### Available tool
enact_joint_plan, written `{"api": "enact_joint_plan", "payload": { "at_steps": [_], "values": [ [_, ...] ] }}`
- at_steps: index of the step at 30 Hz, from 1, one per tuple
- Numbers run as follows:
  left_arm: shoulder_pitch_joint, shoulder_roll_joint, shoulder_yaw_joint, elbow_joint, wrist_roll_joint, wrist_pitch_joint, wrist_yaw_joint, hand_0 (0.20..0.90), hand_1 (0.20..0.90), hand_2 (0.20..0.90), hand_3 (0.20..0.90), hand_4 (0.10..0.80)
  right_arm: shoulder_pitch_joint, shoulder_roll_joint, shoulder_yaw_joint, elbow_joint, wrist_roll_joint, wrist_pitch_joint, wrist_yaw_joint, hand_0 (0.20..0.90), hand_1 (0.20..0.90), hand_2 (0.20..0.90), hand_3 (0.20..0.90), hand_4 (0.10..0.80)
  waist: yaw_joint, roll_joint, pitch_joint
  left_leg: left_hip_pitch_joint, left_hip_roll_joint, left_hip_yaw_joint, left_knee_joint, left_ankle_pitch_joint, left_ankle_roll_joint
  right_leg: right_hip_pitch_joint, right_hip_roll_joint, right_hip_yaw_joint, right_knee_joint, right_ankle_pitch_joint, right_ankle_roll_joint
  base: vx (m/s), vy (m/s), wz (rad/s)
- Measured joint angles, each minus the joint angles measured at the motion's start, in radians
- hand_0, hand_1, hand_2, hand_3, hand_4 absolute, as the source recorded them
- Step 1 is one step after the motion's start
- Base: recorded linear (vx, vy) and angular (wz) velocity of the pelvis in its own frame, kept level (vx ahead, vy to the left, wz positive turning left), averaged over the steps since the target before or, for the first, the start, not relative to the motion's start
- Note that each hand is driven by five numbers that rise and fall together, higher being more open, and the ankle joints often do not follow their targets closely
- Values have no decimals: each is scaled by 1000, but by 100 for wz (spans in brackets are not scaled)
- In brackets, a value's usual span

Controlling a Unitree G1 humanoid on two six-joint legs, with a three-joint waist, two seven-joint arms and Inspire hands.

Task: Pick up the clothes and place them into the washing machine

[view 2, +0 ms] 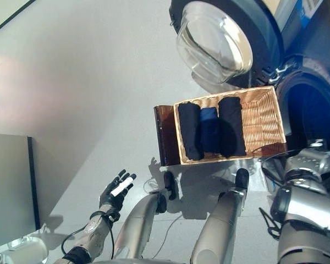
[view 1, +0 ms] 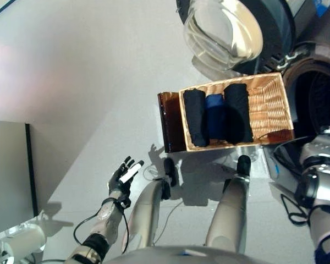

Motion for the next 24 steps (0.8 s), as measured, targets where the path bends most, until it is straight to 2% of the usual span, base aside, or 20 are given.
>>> {"api": "enact_joint_plan", "payload": {
  "at_steps": [1,3,9,14,17,19,21,24],
  "values": [
    [9,7,5,1,0,-1,-1,900,900,900,900,800,22,65,3,-29,0,-2,9,900,900,900,900,800,1,-32,-9,11,1,0,-25,2,-4,4,2,-4,-21,6,-7,10,-11,-11],
    [13,15,6,11,0,1,-1,900,900,900,900,800,31,116,3,-35,-8,-3,18,900,900,900,900,800,-13,-54,-21,12,2,-2,-45,18,-7,13,5,-14,-50,22,-9,31,-28,1],
    [15,20,28,28,0,1,0,900,900,900,900,800,104,175,42,-37,-28,-11,26,900,900,900,900,800,-10,-61,-24,86,-1,-6,-114,38,1,140,7,-53,-197,86,6,16,-10,0],
    [16,36,52,26,1,-2,-1,900,900,900,900,800,143,178,120,-30,-140,35,36,900,900,900,900,800,-11,-64,-42,124,-1,-6,-160,49,-3,179,8,-69,-240,98,6,0,0,0],
    [16,36,58,27,4,-2,-1,900,900,900,900,800,157,177,175,-30,-249,73,35,900,900,900,900,800,-10,-67,-42,143,1,-7,-175,56,-4,193,10,-75,-243,105,12,-11,-23,0],
    [17,36,58,27,11,-4,-1,900,900,900,900,800,182,171,278,-30,-385,115,37,900,900,900,900,800,-8,-78,-47,170,2,-8,-188,57,-6,215,12,-77,-248,104,11,-3,-34,-5],
    [14,37,67,26,26,-4,-2,900,900,900,900,800,185,170,327,-30,-477,135,39,900,900,900,900,800,-7,-85,-50,169,2,-9,-189,60,-8,215,13,-77,-250,100,4,3,-11,-2],
    [16,36,86,27,40,-4,-3,900,900,900,900,800,193,156,462,-35,-717,196,36,900,900,900,900,800,-9,-91,-51,173,4,-24,-190,68,-11,230,17,-88,-253,100,4,-18,-55,9]
  ]
}}
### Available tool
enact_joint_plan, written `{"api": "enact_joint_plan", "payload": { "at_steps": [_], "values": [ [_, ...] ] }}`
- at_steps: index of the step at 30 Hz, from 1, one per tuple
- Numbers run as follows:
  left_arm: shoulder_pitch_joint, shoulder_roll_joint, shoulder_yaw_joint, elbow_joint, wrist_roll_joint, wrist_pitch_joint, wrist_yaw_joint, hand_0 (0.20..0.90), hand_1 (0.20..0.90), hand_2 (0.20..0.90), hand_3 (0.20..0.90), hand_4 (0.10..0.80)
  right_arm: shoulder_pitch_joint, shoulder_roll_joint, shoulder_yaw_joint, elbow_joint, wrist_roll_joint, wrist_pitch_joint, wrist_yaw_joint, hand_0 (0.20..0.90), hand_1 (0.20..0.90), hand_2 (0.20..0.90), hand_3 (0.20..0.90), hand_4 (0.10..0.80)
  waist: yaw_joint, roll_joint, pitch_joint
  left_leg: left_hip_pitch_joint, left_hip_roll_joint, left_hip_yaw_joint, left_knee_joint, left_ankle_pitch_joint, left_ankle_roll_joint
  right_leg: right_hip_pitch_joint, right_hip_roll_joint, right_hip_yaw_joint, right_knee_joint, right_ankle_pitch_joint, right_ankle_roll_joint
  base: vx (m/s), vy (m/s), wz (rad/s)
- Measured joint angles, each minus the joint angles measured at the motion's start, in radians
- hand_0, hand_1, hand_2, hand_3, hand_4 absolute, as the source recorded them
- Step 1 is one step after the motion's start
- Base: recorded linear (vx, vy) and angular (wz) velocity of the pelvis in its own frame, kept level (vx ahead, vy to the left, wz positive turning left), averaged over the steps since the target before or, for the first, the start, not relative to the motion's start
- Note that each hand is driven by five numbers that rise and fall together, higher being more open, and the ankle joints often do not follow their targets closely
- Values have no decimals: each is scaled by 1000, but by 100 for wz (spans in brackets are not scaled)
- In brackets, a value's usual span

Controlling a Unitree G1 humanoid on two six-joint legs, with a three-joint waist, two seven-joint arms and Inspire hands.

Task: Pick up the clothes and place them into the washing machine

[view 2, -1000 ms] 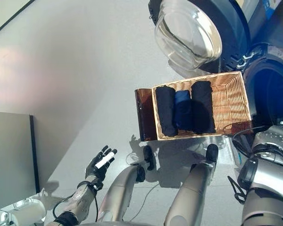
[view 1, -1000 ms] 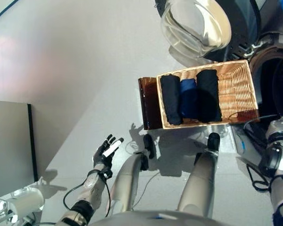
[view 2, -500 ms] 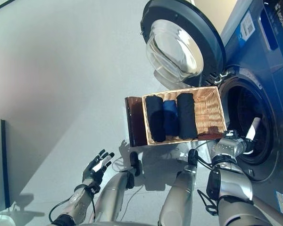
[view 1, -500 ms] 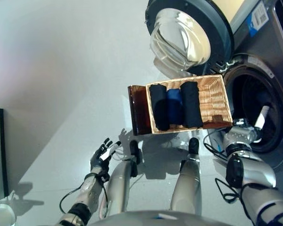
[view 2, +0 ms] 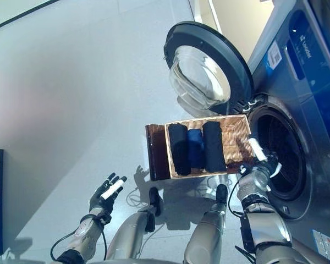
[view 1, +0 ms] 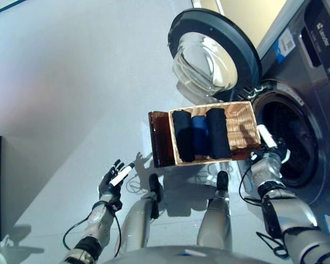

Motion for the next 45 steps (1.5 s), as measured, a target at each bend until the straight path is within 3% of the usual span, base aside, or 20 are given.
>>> {"api": "enact_joint_plan", "payload": {
  "at_steps": [5,10,20,33,45],
  "values": [
    [2,0,10,7,28,-1,0,900,900,900,900,800,-19,-24,152,2,-358,71,-6,900,900,900,900,800,27,-3,1,0,1,-7,-13,14,-2,1,2,-11,-2,3,-5,-9,-18,5],
    [16,0,10,8,40,0,2,900,900,900,900,800,-54,-21,214,12,-548,112,-22,900,900,900,900,800,42,-8,4,-6,-1,-10,-10,15,-2,-3,2,-12,1,4,-6,-3,0,1],
    [-5,27,11,-25,44,-1,4,900,900,900,900,800,-177,-26,242,104,-652,140,-32,900,900,900,900,800,51,-29,48,-77,1,-28,92,-13,0,-60,2,-10,94,-28,-17,-24,-5,5],
    [-7,46,22,-109,43,1,25,900,900,900,900,800,-251,-30,245,167,-675,182,-70,900,900,900,900,800,76,-16,114,-205,10,-34,236,-54,6,-181,0,18,229,-66,-21,-10,4,2],
    [-6,53,32,-132,43,0,45,900,900,900,900,800,-290,-17,245,221,-674,202,-74,900,900,900,900,800,88,-10,117,-235,8,-49,262,-60,4,-214,-3,22,277,-87,-27,1,10,2]
  ]
}}
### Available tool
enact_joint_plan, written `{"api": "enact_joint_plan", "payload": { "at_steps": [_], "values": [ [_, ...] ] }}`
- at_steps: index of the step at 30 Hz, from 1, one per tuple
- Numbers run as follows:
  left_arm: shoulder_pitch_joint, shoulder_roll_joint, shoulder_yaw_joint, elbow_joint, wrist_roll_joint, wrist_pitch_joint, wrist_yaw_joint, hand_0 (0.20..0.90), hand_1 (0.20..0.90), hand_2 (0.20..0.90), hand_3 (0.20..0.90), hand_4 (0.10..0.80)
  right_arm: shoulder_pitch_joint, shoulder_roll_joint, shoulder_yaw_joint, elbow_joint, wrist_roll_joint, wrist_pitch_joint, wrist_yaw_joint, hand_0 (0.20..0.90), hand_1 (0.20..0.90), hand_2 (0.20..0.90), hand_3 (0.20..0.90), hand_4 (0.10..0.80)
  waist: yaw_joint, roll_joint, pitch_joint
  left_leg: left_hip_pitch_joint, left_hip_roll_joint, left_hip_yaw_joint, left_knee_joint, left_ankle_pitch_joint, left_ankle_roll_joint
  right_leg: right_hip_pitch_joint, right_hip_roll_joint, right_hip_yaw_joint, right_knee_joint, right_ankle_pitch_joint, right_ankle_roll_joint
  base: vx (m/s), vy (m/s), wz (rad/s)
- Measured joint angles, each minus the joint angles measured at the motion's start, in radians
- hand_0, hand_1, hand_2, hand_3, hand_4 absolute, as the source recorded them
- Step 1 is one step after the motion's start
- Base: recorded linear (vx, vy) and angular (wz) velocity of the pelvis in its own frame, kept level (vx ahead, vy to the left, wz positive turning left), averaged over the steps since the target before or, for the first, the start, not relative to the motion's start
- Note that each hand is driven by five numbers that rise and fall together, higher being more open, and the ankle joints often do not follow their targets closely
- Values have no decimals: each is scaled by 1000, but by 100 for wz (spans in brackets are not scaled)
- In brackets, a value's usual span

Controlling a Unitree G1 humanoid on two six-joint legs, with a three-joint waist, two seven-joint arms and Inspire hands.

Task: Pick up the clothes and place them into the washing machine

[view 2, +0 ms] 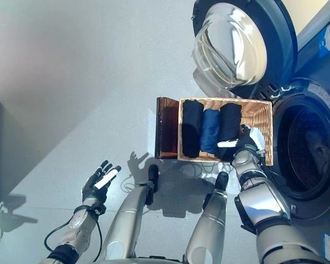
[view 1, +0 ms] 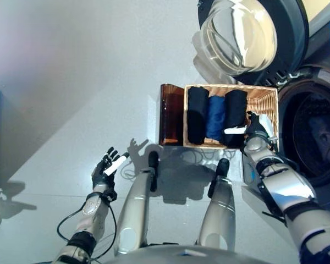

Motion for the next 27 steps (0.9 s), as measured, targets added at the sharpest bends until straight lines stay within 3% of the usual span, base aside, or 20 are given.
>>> {"api": "enact_joint_plan", "payload": {
  "at_steps": [20,27],
  "values": [
    [19,24,-1,-97,0,1,1,900,900,900,900,800,-39,8,-1,56,-4,23,-40,900,900,900,900,800,23,21,-23,-69,-14,-9,37,-5,-2,-76,-14,6,76,-36,-3,-2,5,3],
    [64,44,-1,-174,-1,2,0,900,900,900,900,800,-51,7,0,60,-40,27,-60,900,900,900,900,800,31,26,-38,-130,-13,-6,95,-29,-7,-153,-15,34,141,-58,-5,0,8,-1]
  ]
}}
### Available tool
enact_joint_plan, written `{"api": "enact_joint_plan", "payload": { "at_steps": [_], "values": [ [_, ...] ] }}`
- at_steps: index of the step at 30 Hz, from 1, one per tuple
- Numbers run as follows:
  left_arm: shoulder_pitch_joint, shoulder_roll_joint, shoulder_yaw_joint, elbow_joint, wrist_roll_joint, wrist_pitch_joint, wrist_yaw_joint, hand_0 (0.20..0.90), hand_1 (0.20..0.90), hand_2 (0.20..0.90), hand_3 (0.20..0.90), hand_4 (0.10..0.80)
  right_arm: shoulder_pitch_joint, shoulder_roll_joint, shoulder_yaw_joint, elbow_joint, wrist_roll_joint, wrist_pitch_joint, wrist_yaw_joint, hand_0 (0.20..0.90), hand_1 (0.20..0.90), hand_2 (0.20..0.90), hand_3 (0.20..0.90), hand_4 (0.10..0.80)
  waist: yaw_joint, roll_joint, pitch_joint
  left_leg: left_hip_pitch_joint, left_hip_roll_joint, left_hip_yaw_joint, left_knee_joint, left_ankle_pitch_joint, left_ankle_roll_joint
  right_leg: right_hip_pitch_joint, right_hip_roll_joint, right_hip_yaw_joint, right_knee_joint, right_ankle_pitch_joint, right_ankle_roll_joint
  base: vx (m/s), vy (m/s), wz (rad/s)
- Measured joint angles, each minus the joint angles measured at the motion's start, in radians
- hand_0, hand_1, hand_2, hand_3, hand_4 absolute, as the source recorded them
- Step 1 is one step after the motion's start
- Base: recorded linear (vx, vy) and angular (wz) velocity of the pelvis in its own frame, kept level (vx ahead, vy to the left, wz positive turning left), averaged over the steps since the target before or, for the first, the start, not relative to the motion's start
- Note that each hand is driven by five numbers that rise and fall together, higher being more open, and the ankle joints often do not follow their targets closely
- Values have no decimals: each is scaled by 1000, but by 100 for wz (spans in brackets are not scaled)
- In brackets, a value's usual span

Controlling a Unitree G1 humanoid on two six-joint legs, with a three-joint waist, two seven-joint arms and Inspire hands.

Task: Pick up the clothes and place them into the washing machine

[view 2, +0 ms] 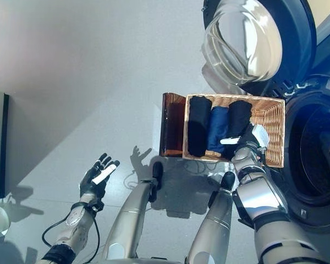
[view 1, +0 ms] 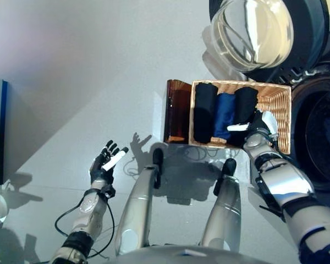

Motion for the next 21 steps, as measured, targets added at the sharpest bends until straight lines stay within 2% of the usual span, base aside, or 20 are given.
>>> {"api": "enact_joint_plan", "payload": {
  "at_steps": [1,2,3,9,21],
  "values": [
    [9,4,0,-14,-1,0,1,900,900,900,900,800,-2,-1,0,0,-1,1,-1,801,801,801,801,729,1,3,-2,-7,-1,2,1,-1,2,-10,1,4,4,0,0,-62,35,-7],
    [18,10,0,-26,-4,0,0,900,900,900,900,800,-3,-2,0,0,-2,5,-4,540,540,540,540,543,6,3,-2,-12,-1,4,6,-1,2,-21,1,12,10,0,0,-46,28,-6],
    [32,12,0,-41,-5,0,1,900,900,900,900,800,-6,-3,1,0,-7,13,-10,200,200,200,200,300,7,8,-8,-26,-2,6,16,-4,2,-35,2,15,16,0,0,-33,18,-7],
    [39,16,-1,-49,-5,0,-2,900,900,900,900,800,-15,-32,1,0,-20,16,-20,200,200,200,200,300,11,17,-13,-47,-2,6,40,-5,2,-55,2,22,36,-5,3,0,0,0],
    [39,20,-1,-49,-5,0,-3,900,900,900,900,800,-15,-31,0,2,-19,17,-14,200,200,200,200,300,12,17,-13,-45,0,5,39,-6,1,-54,2,23,36,-4,3,0,0,0]
  ]
}}
